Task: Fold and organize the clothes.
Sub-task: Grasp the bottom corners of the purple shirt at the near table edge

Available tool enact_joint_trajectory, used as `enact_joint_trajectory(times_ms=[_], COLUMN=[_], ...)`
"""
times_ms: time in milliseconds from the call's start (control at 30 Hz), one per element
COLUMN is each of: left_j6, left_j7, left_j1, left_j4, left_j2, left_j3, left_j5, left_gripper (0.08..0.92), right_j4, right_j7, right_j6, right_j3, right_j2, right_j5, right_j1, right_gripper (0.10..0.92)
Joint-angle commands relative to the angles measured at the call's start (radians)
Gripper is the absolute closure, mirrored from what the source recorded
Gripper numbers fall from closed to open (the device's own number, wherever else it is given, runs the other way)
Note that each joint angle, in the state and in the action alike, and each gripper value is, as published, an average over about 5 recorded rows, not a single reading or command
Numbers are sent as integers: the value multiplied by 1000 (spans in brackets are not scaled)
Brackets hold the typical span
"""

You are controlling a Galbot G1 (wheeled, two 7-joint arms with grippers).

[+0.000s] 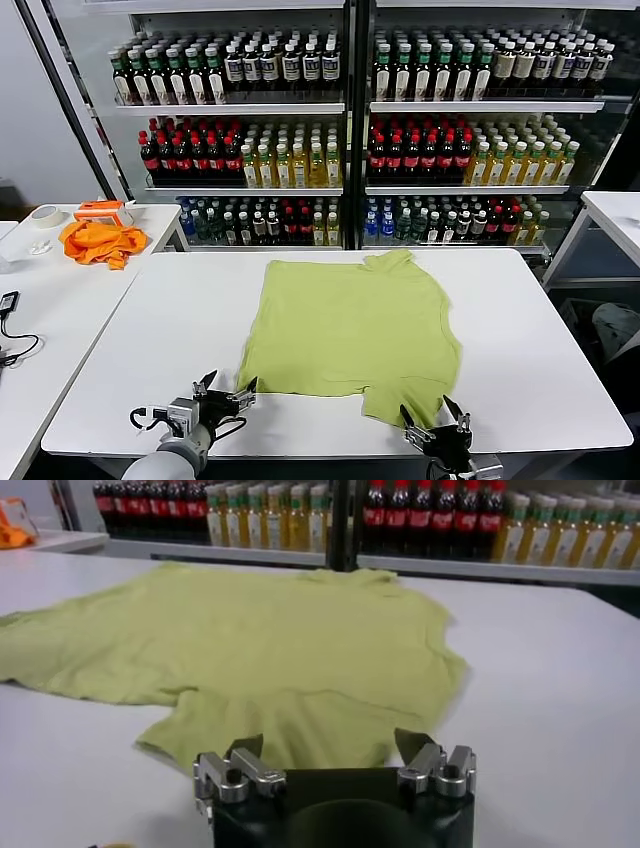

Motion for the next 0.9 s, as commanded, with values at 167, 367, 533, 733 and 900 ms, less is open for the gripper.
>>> enact_joint_trajectory(times_ms=[167,367,533,733,900], left_j6=[-13,-17,-31,-44,-41], left_j7=[-33,-23,-13,-7,-10], left_j1=[12,18,12,19,76], left_j4=[15,9,7,-25,-109], left_j2=[-8,-13,-15,-5,28], left_j3=[15,28,35,38,21], left_j5=[-2,7,8,4,-5], left_gripper=[381,554,693,855,916], right_j4=[-2,1,-3,17,90], right_j7=[32,33,15,-33,-62], right_j6=[-30,-27,-10,4,-8], right_j3=[-24,-26,-18,20,64], right_j2=[1,6,8,-5,-39], right_j5=[79,77,67,61,63], right_j1=[-3,-4,3,4,-57], right_gripper=[414,587,734,892,917])
